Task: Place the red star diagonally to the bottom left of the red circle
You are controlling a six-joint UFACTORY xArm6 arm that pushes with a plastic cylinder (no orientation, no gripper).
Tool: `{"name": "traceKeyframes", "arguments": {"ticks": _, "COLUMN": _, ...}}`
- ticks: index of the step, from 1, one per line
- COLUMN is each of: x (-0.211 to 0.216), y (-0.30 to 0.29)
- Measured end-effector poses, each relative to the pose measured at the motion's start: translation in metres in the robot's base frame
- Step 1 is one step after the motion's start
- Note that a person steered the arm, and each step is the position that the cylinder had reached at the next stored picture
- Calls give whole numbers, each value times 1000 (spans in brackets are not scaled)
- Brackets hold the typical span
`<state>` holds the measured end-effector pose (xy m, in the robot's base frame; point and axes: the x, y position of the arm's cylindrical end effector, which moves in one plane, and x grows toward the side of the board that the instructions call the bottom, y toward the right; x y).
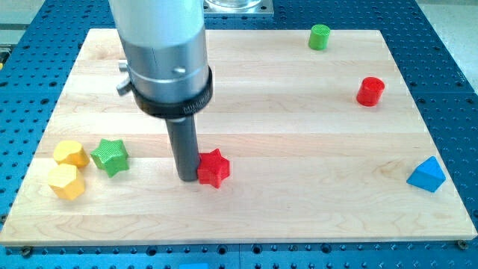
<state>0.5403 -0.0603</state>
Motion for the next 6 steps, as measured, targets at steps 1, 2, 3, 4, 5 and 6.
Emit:
{"name": "traceKeyframes", "arguments": {"ticks": 1, "x": -41, "y": 5}}
{"name": "traceKeyframes", "arguments": {"ticks": 2, "x": -75, "y": 44}}
{"name": "traceKeyframes", "arguments": {"ticks": 3, "x": -32, "y": 58}}
{"name": "traceKeyframes", "arguments": {"ticks": 4, "x": -3, "y": 53}}
{"name": "traceKeyframes", "arguments": {"ticks": 5, "x": 25, "y": 51}}
{"name": "traceKeyframes", "arguments": {"ticks": 6, "x": -25, "y": 89}}
